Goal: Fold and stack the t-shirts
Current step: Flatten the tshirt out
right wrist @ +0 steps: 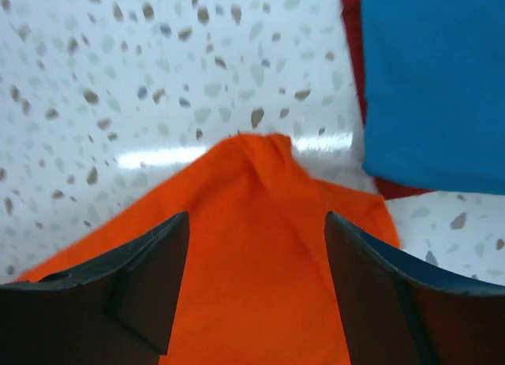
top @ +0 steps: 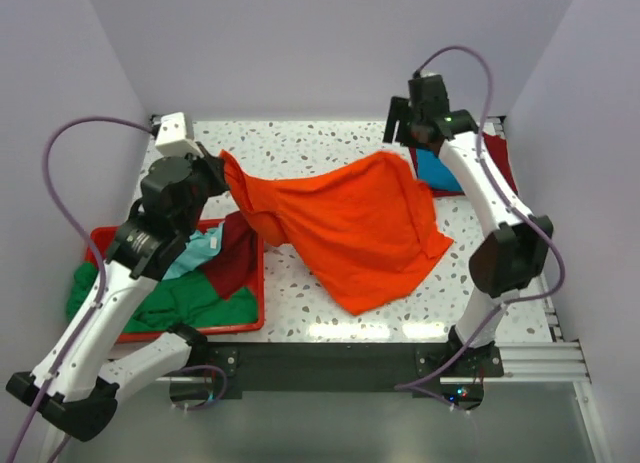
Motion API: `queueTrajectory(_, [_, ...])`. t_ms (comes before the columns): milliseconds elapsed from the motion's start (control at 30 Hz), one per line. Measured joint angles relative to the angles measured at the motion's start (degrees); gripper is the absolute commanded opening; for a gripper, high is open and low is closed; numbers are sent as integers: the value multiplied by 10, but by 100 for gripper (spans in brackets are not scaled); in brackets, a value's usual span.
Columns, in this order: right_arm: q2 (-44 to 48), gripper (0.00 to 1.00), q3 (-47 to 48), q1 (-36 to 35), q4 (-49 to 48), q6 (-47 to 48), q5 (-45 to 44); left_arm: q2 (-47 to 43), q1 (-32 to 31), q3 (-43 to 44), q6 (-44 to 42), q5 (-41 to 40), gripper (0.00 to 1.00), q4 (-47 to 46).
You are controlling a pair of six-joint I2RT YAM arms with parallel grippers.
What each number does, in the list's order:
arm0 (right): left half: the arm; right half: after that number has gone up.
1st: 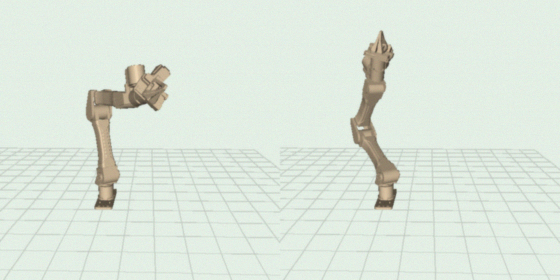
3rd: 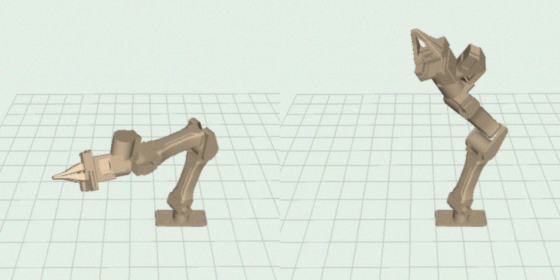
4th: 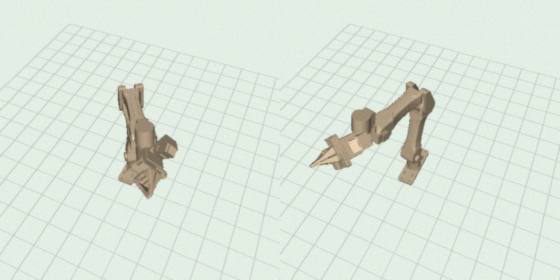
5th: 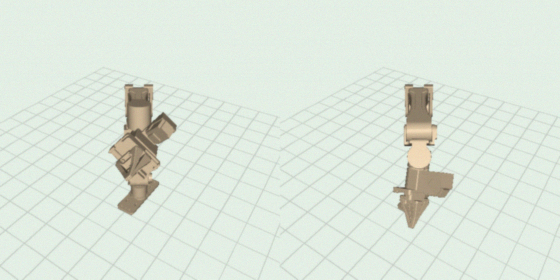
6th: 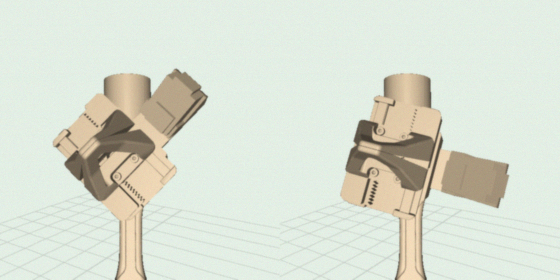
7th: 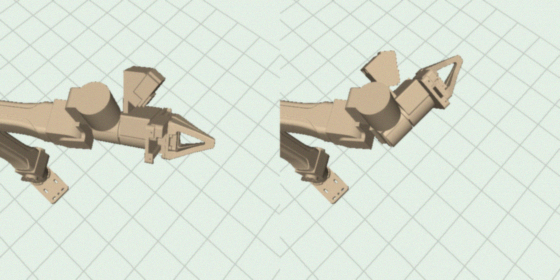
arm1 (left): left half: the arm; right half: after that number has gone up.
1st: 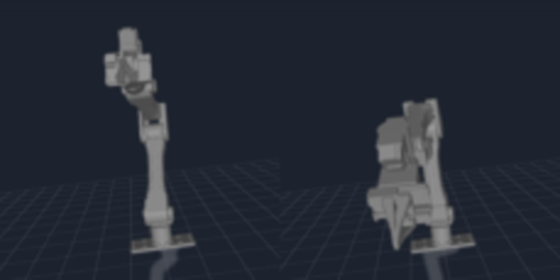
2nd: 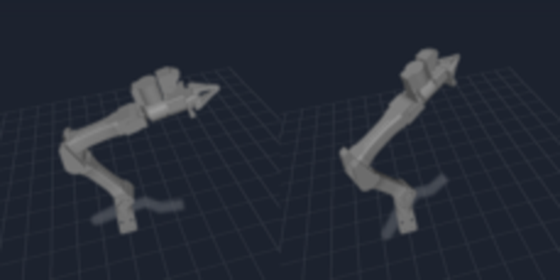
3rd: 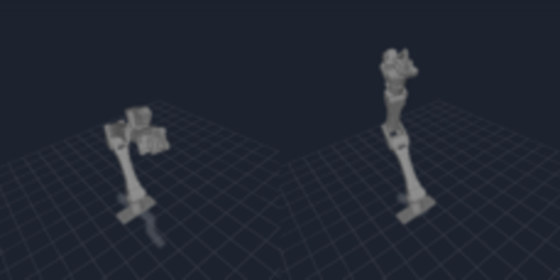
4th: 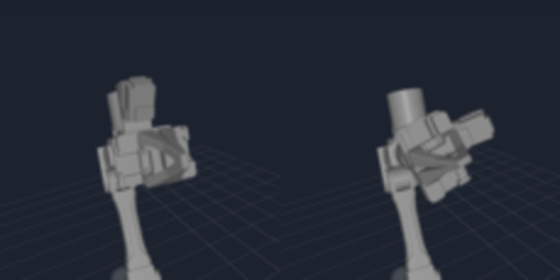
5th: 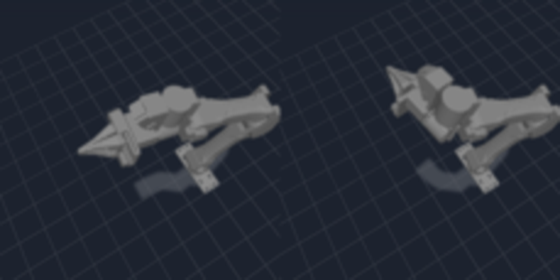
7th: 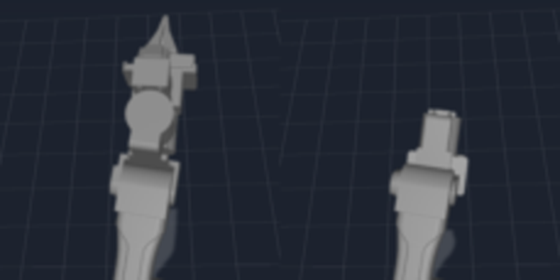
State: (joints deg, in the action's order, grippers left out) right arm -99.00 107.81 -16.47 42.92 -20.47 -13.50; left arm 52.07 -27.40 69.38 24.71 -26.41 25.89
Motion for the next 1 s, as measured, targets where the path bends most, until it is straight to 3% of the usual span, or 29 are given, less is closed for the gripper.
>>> queueTrajectory(67, [-41,76,-40,-6,-6,-6,28,24,0,-15,13,29,0,6])
queueTrajectory(167, [-26,72,-147,-33,-6,-14,50,43,0,-43,27,65,0,9])
queueTrajectory(267, [37,61,-256,-85,-15,-29,73,47,0,-67,33,84,0,9])
queueTrajectory(433, [190,54,-433,-173,-43,-75,116,57,0,-72,30,94,0,6])
queueTrajectory(567, [245,48,-537,-227,-70,-121,134,76,0,-72,21,92,0,7])
queueTrajectory(767, [222,51,-610,-306,-89,-175,145,93,0,-72,15,91,0,8])
queueTrajectory(1000, [207,57,-628,-315,-81,-212,129,96,0,-72,14,90,0,10])
